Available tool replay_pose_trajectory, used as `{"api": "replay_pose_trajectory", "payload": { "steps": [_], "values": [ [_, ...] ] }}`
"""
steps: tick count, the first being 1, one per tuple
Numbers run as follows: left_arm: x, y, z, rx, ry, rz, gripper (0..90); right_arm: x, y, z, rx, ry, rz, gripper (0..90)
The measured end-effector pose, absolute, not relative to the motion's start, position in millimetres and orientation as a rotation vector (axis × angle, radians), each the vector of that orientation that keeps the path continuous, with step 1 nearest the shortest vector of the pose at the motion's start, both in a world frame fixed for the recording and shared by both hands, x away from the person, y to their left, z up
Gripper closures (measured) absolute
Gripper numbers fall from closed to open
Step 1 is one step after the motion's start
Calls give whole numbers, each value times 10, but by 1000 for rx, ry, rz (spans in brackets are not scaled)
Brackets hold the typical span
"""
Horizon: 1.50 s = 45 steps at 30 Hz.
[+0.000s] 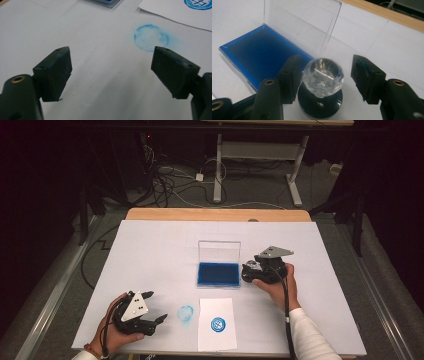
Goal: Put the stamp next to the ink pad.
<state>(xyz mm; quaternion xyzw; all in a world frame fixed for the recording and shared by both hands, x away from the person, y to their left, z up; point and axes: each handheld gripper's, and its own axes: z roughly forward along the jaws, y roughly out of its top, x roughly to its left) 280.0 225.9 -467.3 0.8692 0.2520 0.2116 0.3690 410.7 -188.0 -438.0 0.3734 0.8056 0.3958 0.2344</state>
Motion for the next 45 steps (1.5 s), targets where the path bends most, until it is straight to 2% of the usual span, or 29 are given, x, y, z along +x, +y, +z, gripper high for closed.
{"api": "replay_pose_trajectory", "payload": {
  "steps": [7, 15, 45],
  "values": [
    [2799, 2262, -4668, 2231, 647, 551, 164, 4062, -1826, -4279, 1006, 2134, 1064, 281],
    [2799, 2272, -4664, 2230, 647, 554, 164, 3996, -1830, -4179, 980, 2096, 1103, 226],
    [2790, 2294, -4635, 2221, 650, 567, 164, 3591, -1851, -3911, 817, 2061, 1156, 238]
  ]
}}
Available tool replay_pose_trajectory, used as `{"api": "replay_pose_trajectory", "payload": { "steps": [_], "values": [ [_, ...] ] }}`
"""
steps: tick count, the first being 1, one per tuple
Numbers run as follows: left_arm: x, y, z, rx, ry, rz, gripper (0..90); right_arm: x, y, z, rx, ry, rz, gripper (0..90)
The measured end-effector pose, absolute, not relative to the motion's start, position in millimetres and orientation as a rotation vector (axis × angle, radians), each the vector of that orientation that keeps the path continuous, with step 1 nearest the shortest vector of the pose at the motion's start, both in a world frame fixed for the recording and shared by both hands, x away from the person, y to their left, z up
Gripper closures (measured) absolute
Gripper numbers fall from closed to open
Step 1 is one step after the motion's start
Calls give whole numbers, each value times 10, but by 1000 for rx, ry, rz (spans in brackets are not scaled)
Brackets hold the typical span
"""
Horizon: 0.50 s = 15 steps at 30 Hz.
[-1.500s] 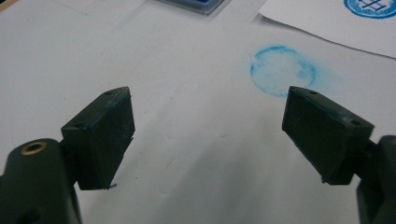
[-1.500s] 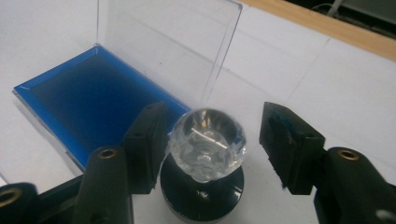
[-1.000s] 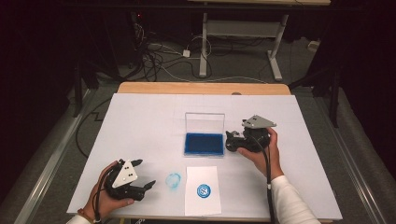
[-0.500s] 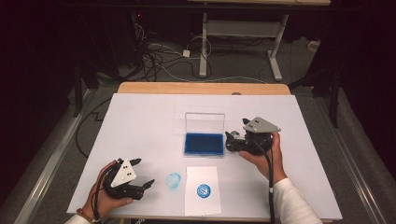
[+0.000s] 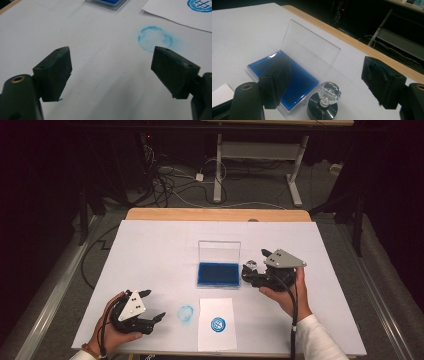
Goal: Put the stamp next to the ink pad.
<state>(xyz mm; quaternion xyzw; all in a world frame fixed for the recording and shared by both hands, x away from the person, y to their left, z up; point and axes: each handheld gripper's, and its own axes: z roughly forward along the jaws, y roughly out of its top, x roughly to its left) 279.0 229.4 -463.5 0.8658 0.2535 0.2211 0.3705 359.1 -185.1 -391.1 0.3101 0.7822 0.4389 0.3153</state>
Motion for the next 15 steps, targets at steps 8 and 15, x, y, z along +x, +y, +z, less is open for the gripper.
{"api": "replay_pose_trajectory", "payload": {
  "steps": [8, 15],
  "values": [
    [2789, 2290, -4636, 2224, 648, 565, 164, 3451, -1897, -3875, 790, 2059, 1169, 238],
    [2794, 2285, -4642, 2225, 647, 563, 164, 3320, -1963, -3865, 766, 2058, 1162, 238]
  ]
}}
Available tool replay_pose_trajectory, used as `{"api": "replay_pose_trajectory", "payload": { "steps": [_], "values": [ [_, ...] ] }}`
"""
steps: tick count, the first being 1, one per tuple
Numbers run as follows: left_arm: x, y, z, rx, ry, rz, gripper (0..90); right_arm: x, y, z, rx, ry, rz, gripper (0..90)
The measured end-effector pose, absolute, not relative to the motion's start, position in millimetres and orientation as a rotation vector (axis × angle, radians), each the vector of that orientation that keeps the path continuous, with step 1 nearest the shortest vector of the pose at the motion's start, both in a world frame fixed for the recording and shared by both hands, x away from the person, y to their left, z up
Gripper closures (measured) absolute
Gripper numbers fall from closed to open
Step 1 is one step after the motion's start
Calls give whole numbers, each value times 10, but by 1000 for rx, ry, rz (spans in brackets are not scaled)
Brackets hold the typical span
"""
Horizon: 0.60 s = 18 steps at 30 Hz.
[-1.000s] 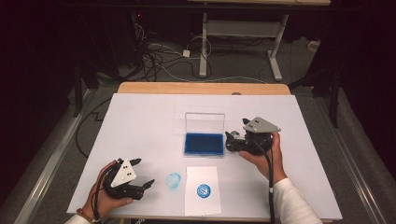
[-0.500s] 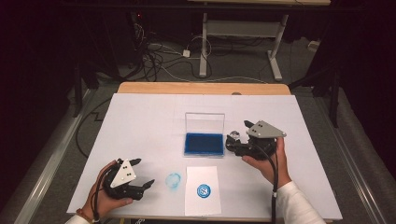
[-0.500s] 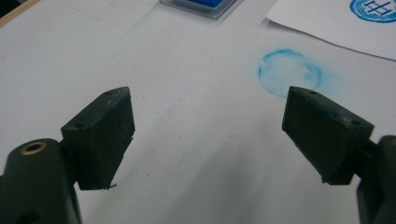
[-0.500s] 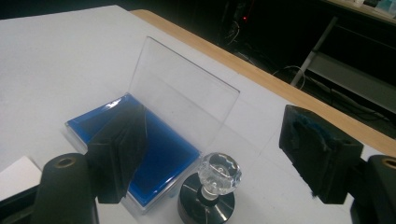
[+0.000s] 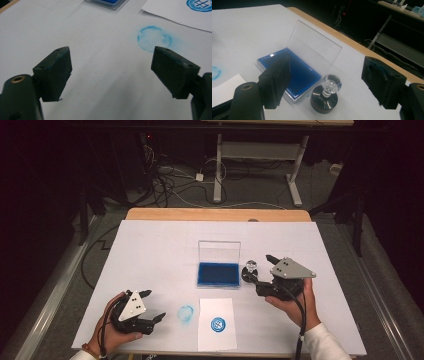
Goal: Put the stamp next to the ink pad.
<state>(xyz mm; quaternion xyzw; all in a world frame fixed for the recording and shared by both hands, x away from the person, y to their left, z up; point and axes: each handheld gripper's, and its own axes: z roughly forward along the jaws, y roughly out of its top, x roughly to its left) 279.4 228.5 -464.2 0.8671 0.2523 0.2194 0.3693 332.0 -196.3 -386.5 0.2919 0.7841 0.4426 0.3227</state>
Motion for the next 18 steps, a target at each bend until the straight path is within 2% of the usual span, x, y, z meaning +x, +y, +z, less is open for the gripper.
{"api": "replay_pose_trajectory", "payload": {
  "steps": [18],
  "values": [
    [2804, 2259, -4635, 2218, 642, 546, 164, 3027, -2183, -3982, 719, 2070, 1160, 188]
  ]
}}
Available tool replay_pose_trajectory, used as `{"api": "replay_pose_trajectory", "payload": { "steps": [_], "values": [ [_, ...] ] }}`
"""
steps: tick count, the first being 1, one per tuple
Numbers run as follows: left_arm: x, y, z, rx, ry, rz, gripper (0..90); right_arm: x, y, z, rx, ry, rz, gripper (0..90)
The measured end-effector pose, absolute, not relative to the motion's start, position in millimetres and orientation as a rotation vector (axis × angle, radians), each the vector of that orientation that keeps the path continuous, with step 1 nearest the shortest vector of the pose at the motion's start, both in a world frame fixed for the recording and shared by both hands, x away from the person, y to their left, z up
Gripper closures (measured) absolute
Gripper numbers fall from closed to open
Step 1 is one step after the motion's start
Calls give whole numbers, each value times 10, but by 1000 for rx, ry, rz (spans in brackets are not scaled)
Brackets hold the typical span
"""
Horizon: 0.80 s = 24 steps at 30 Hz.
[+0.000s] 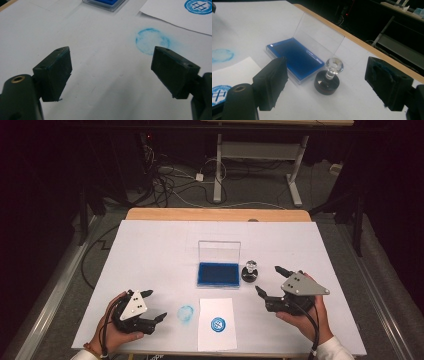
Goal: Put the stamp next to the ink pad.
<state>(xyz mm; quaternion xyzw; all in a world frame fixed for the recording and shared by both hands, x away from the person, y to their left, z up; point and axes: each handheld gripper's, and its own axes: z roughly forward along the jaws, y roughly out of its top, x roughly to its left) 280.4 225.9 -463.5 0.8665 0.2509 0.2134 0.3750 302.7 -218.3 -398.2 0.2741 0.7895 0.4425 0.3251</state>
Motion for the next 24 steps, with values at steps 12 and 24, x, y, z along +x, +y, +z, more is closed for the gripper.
{"api": "replay_pose_trajectory", "payload": {
  "steps": [12, 24],
  "values": [
    [2820, 2259, -4651, 2222, 650, 544, 164, 2945, -2347, -4124, 725, 2084, 1112, 187],
    [2816, 2247, -4643, 2229, 642, 551, 164, 2824, -2531, -4396, 782, 2118, 1044, 187]
  ]
}}
